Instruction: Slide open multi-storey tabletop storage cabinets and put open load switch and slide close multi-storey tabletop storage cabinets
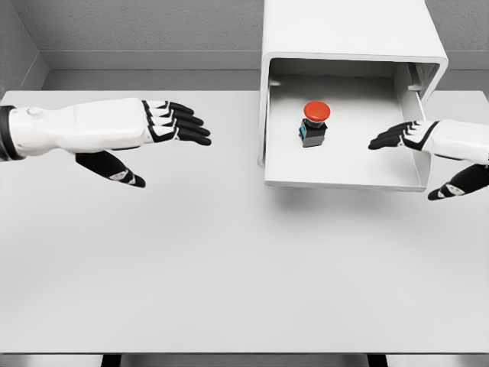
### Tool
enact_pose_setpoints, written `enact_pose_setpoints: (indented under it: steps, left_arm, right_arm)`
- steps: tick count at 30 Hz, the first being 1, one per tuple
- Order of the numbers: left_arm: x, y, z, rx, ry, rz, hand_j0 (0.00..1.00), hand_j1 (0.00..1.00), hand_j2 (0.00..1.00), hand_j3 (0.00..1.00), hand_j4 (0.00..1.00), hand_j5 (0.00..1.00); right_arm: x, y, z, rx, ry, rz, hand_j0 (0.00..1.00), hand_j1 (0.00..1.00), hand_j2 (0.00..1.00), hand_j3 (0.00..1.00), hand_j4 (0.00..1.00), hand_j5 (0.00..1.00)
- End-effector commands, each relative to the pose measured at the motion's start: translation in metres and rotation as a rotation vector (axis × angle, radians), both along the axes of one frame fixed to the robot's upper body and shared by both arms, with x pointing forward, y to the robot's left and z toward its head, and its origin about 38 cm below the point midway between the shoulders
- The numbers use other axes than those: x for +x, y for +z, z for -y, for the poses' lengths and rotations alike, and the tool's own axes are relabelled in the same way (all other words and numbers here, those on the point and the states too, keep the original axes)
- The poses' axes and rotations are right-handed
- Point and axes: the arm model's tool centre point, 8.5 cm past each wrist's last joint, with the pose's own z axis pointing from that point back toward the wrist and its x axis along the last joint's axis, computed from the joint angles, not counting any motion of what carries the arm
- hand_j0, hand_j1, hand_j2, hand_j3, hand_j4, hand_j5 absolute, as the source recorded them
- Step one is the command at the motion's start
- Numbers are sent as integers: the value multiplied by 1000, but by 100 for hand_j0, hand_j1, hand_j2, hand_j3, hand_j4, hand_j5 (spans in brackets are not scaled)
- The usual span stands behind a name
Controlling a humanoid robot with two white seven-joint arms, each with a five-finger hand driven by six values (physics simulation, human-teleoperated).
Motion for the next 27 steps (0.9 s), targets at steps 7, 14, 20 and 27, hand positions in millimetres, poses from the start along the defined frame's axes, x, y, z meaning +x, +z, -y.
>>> enact_pose_setpoints:
  steps: [7,14,20,27]
  left_arm:
    - [0,3,-3,-6,8,-1,100,100,100,100,100,100]
    - [0,3,-4,-3,10,-1,100,100,100,100,100,100]
    - [0,2,-4,-3,10,-3,100,100,100,100,100,100]
    - [0,3,-4,-3,10,-1,100,100,100,100,100,100]
  right_arm:
    - [2,-13,-13,48,18,-24,100,100,100,100,100,100]
    - [5,-17,-22,72,38,-24,100,100,100,100,100,100]
    - [6,-19,-28,81,50,-27,100,100,100,100,100,100]
    - [11,-24,-37,77,69,-16,100,100,100,100,100,100]
